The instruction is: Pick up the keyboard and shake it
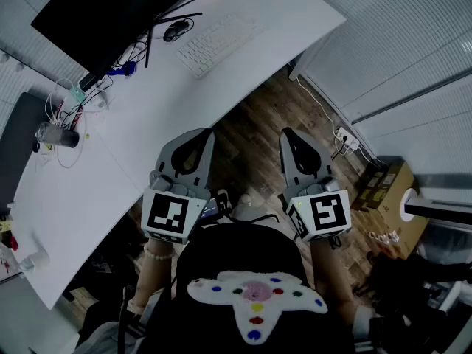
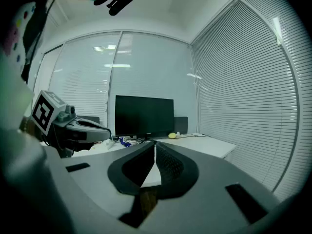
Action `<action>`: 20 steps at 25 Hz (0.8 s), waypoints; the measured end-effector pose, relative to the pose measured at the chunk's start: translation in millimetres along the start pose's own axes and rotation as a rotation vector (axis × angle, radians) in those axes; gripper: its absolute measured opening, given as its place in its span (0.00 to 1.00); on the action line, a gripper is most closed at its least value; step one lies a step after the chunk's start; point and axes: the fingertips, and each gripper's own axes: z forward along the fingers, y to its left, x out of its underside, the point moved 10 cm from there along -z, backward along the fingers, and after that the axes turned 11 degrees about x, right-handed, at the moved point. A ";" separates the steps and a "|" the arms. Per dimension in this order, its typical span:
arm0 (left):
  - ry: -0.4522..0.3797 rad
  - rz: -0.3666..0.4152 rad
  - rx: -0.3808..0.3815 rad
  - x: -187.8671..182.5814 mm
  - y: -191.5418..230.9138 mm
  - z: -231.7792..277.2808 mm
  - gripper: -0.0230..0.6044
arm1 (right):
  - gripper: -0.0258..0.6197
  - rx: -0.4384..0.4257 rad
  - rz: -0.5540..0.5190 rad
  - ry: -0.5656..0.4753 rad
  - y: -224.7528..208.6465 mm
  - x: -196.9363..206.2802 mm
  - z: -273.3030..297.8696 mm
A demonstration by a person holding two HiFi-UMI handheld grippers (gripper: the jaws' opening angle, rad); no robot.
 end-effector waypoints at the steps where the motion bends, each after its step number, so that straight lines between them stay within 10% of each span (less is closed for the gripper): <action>1: -0.003 -0.010 -0.002 -1.2 -0.3 0.3 0.06 | 0.10 0.003 0.003 0.002 -0.2 -0.3 0.0; 20: 0.003 -0.028 -0.043 -6.9 -19.6 11.0 0.06 | 0.10 -0.003 0.078 -0.026 -26.4 6.2 -7.0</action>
